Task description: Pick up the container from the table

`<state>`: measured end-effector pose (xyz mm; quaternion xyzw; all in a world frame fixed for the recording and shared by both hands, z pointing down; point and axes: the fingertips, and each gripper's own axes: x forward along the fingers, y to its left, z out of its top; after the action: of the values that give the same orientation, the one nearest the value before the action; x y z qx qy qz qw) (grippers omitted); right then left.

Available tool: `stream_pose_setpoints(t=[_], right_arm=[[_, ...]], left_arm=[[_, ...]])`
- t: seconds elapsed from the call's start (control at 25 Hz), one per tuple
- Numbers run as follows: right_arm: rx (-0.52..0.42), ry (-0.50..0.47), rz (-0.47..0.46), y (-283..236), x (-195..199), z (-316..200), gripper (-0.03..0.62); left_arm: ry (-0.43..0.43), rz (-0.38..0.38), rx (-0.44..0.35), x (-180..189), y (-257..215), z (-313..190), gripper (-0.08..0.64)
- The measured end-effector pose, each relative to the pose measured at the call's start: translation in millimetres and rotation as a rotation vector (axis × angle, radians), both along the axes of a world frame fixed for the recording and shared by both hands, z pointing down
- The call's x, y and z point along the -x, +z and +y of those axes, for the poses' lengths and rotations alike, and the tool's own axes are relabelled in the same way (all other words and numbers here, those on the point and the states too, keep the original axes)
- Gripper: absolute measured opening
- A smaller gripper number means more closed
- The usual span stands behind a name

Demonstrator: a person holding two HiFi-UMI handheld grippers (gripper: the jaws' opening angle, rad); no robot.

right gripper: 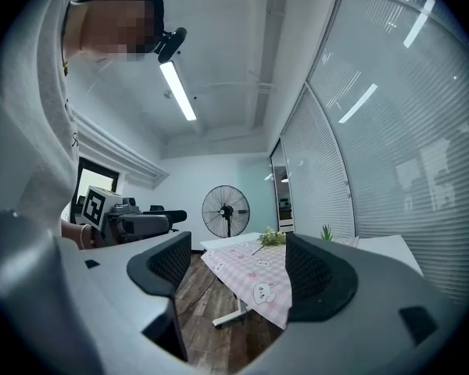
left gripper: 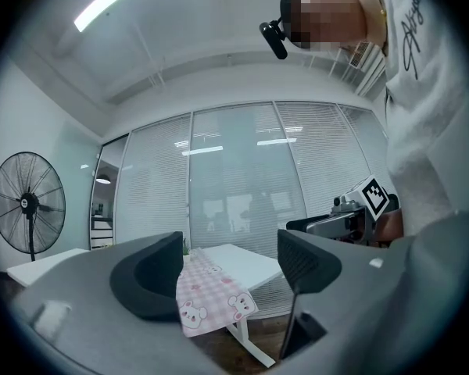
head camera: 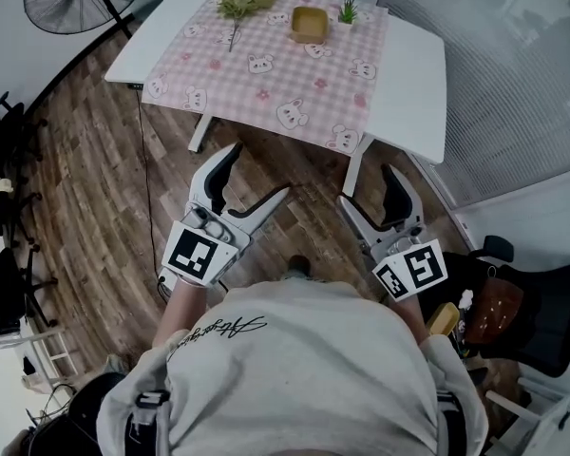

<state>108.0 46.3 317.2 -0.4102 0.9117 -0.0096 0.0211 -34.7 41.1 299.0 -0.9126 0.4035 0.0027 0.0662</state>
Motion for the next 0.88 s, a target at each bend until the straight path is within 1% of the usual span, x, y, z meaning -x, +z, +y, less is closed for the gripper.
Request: stream_pose_setpoints(t=[0.28, 0.48, 0.64, 0.88], right_arm=[[0.001, -0.027, -0.011, 4, -17, -30, 0.36], [0.012, -0.048, -0.024, 9, -13, -38, 0.36], [0.013, -0.061, -0.014, 10, -9, -43, 0.36], [-0.002, -0.058, -0.007, 4, -11, -46, 0.36]], left_arm=[[-0.027, 0.001, -0.016, -15, 5, -22, 0.364], [-0.055, -0.019, 0.016, -9, 13, -26, 0.364], [-0.069, -0.001, 0.011, -6, 9, -32, 0.364], [-0.06, -0.017, -0.003, -6, 10, -35, 0.364]])
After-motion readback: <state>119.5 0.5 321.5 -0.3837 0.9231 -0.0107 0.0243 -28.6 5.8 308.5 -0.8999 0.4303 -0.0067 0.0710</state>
